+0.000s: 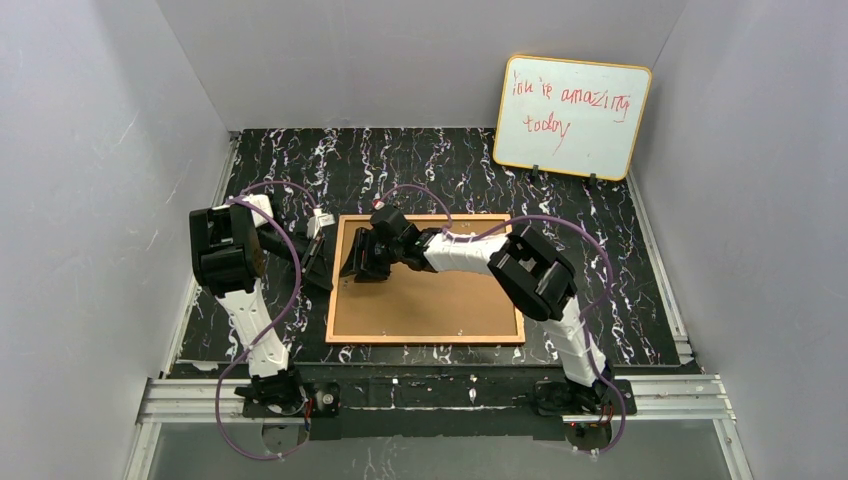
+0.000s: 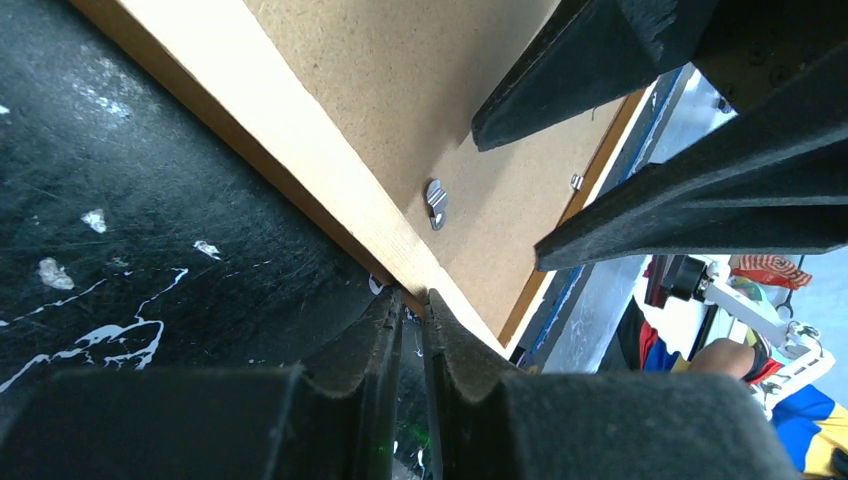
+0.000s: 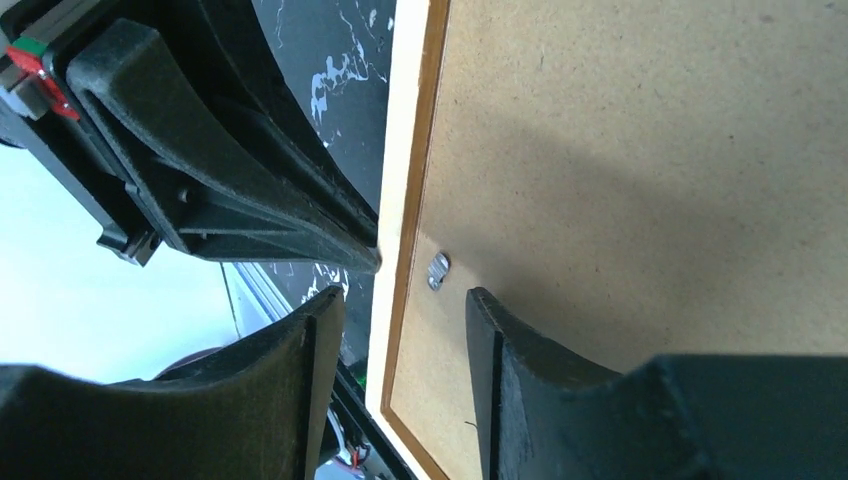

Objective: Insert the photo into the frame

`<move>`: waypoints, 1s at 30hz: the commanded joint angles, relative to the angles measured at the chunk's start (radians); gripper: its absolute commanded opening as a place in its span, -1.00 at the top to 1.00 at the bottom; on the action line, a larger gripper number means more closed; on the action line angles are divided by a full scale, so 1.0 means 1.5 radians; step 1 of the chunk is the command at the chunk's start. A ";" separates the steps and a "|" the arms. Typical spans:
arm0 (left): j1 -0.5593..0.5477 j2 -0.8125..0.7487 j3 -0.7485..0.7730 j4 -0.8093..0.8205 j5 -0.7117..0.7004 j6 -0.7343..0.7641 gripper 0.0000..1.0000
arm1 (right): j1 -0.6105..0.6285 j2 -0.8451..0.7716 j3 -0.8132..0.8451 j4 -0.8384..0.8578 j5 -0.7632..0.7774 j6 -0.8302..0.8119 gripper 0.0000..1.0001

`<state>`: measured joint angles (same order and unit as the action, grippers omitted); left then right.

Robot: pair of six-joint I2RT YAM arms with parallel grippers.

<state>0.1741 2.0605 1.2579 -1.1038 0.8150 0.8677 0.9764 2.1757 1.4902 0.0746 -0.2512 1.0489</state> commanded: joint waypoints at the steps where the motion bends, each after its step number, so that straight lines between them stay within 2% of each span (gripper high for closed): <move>1: -0.005 -0.010 -0.017 0.039 -0.030 0.005 0.79 | 0.000 0.024 0.027 0.021 -0.020 0.016 -0.08; 30: -0.005 -0.013 -0.016 0.064 -0.043 -0.013 0.82 | 0.004 0.086 0.060 0.045 -0.066 0.047 0.01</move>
<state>0.1749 2.0552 1.2514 -1.0847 0.8043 0.8177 0.9768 2.2715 1.5551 0.1455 -0.3416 1.1240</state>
